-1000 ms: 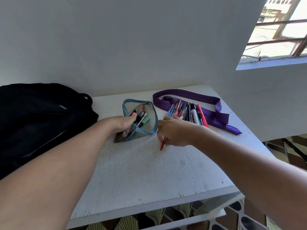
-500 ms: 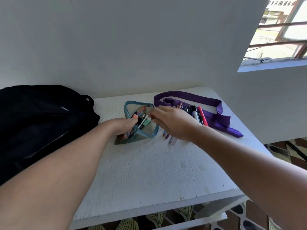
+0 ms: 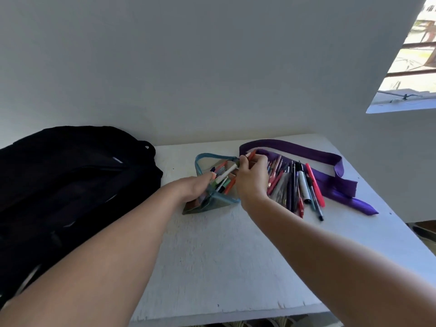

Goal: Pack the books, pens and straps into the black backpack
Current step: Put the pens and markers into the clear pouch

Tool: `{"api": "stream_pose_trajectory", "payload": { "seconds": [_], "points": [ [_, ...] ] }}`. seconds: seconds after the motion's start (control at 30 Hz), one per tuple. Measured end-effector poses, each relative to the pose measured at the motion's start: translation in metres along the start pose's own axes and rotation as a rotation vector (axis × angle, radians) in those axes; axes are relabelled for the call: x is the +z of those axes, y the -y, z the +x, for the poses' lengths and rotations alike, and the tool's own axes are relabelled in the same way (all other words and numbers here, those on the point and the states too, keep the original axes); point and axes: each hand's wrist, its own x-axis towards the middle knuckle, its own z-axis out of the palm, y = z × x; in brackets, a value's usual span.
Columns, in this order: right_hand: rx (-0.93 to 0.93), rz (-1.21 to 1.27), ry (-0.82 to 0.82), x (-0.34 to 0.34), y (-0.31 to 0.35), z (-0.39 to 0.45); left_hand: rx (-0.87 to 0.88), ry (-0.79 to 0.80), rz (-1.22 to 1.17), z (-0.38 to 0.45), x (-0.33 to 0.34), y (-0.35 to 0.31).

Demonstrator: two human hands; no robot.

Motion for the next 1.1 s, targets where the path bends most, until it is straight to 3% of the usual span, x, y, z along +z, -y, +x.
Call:
{"api": "stream_pose_trajectory", "payload": {
  "seconds": [0.13, 0.3, 0.43, 0.5, 0.57, 0.73, 0.83, 1.0, 1.1],
  "points": [
    [0.104, -0.184, 0.203, 0.017, -0.017, 0.008, 0.012, 0.071, -0.09, -0.001, -0.005, 0.003],
    [0.006, -0.543, 0.358, 0.03, -0.023, 0.02, 0.026, 0.087, -0.146, 0.001, -0.005, 0.003],
    [-0.1, -0.591, 0.477, 0.028, -0.025, 0.025, -0.025, -0.028, -0.149, 0.065, -0.005, 0.023],
    [-0.153, -0.713, 0.537, 0.024, -0.022, 0.025, -0.072, -0.059, -0.15, 0.041, -0.01, 0.008],
    [-0.219, -0.739, 0.523, 0.017, -0.016, 0.025, -0.085, -0.096, -0.095, 0.003, -0.015, -0.011],
    [-0.336, -0.652, 0.297, -0.02, 0.007, 0.034, -0.085, -0.137, 0.04, 0.0, -0.015, -0.015],
    [-0.377, -0.724, 0.252, -0.044, 0.009, 0.048, -0.089, -0.137, 0.09, 0.004, -0.012, -0.015],
    [-0.427, -1.162, 0.573, -0.069, 0.005, 0.064, -0.079, -0.141, 0.136, -0.001, -0.011, -0.013],
    [-0.475, -1.34, 0.646, -0.07, 0.005, 0.062, -0.087, -0.145, 0.163, -0.003, -0.012, -0.014]
  ]
}}
